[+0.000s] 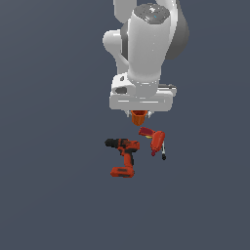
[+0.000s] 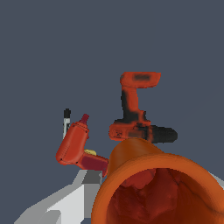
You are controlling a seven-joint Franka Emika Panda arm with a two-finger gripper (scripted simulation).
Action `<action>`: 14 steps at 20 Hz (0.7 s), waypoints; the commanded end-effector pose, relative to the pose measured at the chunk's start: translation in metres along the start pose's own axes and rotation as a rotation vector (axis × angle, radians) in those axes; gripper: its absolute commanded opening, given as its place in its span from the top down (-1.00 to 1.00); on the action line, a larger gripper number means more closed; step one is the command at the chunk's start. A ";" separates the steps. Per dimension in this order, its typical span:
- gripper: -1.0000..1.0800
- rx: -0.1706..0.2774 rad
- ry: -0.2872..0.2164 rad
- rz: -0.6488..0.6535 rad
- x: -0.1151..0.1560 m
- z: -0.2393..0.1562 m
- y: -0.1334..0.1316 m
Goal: Pick up a designated object from a clutter of objects.
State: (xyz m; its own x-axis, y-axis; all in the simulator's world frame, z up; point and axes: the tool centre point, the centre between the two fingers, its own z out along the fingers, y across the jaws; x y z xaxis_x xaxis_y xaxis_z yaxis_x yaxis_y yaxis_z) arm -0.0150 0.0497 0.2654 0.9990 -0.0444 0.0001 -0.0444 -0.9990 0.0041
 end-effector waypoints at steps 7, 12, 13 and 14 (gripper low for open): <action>1.00 0.002 0.000 0.001 0.022 -0.065 -0.070; 1.00 0.002 0.000 0.001 0.033 -0.094 -0.103; 1.00 0.003 0.000 0.002 0.035 -0.100 -0.109; 1.00 0.003 0.000 0.002 0.037 -0.105 -0.115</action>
State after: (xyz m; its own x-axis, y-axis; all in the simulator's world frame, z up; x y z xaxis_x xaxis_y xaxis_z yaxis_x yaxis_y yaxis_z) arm 0.0239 0.1540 0.3612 0.9990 -0.0449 -0.0003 -0.0449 -0.9990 0.0016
